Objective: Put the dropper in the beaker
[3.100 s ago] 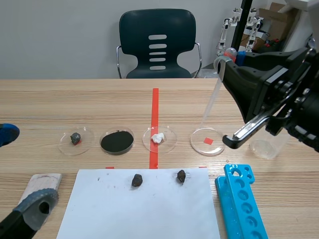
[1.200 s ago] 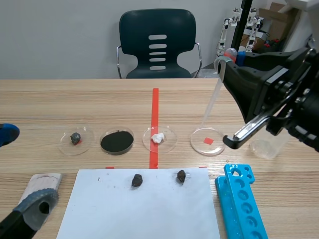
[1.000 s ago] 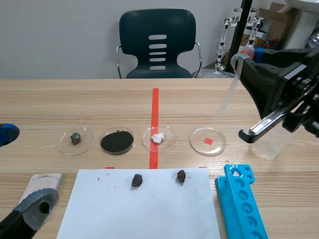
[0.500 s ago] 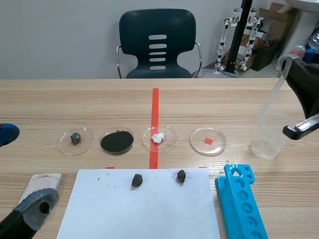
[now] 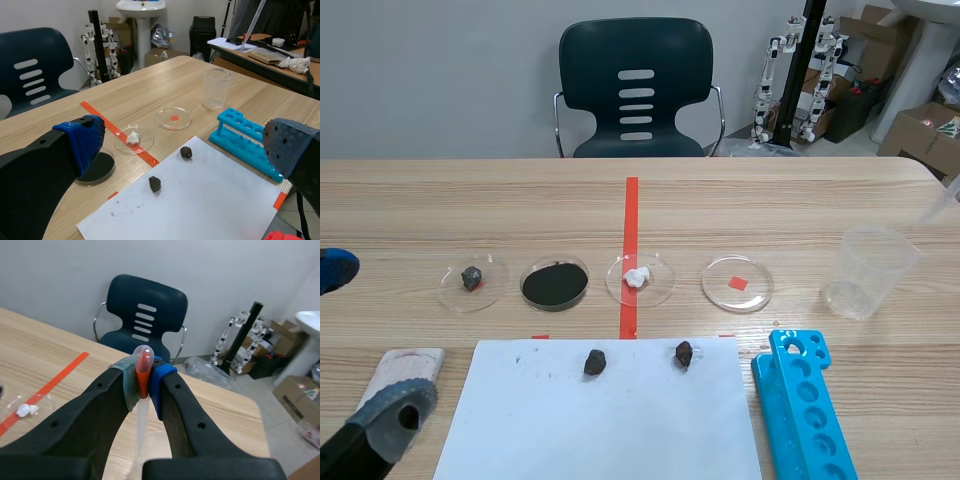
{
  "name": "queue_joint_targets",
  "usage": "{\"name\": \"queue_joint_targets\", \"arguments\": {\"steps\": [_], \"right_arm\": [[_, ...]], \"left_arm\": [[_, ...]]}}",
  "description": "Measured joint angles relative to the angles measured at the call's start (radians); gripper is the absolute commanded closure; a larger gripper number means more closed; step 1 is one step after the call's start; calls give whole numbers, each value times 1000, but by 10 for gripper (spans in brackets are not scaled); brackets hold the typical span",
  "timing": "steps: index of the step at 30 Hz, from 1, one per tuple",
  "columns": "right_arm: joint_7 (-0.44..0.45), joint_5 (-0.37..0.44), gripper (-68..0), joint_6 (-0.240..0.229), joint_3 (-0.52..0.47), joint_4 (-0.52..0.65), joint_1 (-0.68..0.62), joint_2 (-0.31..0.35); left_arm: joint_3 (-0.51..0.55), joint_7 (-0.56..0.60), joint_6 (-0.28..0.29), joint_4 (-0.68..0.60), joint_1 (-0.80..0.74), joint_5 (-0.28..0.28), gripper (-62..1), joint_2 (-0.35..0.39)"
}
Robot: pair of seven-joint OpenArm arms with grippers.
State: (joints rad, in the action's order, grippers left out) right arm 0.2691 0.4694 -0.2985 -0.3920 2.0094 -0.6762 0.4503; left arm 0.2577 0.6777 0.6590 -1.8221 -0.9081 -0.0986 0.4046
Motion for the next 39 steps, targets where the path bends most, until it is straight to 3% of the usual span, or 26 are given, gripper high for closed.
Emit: {"name": "queue_joint_targets", "arguments": {"steps": [4,9,13,21,26,39], "right_arm": [[2,11,-4,64,-13,0,0,43],[0,10,-4,68,-12,-18,40,57],[-11,10,-4,72,-3,-97,114,57],[-32,10,-4,60,44,-269,249,56],[-32,10,-4,3,93,-322,317,56],[-35,-7,-4,6,313,-470,444,55]], "left_arm": [[0,0,0,0,0,0,-623,0],[0,0,0,0,0,0,-623,0],[0,0,0,0,0,0,-623,0],[0,0,0,0,0,0,-623,0],[0,0,0,0,0,0,-623,0],[0,0,0,0,0,0,-623,0]]}}
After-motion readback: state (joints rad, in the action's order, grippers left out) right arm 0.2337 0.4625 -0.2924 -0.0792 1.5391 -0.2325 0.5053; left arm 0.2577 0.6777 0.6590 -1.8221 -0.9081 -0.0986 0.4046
